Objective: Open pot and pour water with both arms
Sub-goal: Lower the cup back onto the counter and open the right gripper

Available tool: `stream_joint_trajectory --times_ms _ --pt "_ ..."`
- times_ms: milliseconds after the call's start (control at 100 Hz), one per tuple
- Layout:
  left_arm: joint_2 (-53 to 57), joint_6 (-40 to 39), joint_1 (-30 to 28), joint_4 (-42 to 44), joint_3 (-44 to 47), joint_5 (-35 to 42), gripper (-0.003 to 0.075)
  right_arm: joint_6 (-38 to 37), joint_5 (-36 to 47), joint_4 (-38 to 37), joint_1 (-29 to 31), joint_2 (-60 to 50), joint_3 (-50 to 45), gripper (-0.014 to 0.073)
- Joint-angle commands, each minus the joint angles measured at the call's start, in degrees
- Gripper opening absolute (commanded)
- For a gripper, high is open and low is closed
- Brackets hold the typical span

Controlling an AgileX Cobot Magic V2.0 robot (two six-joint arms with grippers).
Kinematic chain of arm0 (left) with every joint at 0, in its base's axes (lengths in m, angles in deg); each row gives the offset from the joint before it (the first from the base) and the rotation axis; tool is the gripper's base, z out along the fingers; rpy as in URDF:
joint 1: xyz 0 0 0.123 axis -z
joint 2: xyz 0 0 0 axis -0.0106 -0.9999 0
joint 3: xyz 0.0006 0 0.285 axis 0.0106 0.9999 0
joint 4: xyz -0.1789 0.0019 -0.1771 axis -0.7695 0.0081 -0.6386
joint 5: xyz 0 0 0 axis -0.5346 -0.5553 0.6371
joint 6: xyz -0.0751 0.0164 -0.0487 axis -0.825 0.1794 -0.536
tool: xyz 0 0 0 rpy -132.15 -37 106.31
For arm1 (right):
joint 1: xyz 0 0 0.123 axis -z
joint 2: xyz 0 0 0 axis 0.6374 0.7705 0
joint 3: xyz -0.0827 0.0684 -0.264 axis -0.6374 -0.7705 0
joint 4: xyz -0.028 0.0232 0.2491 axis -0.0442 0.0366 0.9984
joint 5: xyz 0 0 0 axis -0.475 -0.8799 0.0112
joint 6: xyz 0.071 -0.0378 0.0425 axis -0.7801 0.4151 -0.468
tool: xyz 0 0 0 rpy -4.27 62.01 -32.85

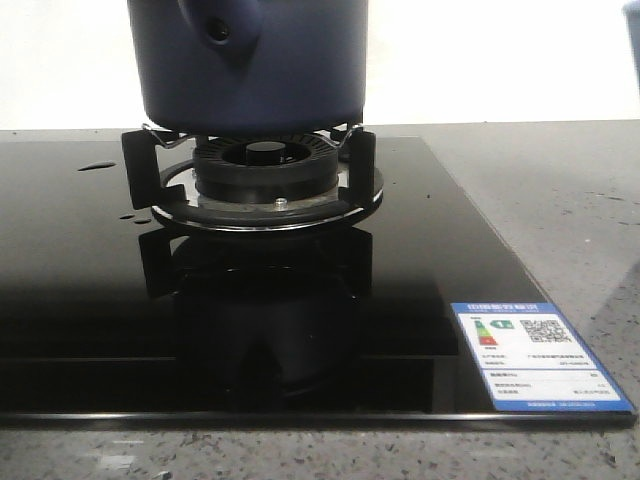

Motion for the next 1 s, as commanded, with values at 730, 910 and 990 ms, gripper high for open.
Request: stream_joint_trajectory --times_ms 730,910,990 --pt "0.9 -0.1 0.5 -5.9 -1.8 -1.4 0.0274 -0.1 12.0 1.9 0.2 7.7 1.4 0.0501" --pt "0.9 -0.1 0.5 -5.9 -1.8 -1.5 0.0274 -0.1 10.4 1.9 0.2 7.7 1.4 0.0510" --pt "0.9 -0.1 0.5 -5.9 -1.8 -1.5 0.0274 -0.5 9.5 2.0 0.2 7.7 1.4 0.0556"
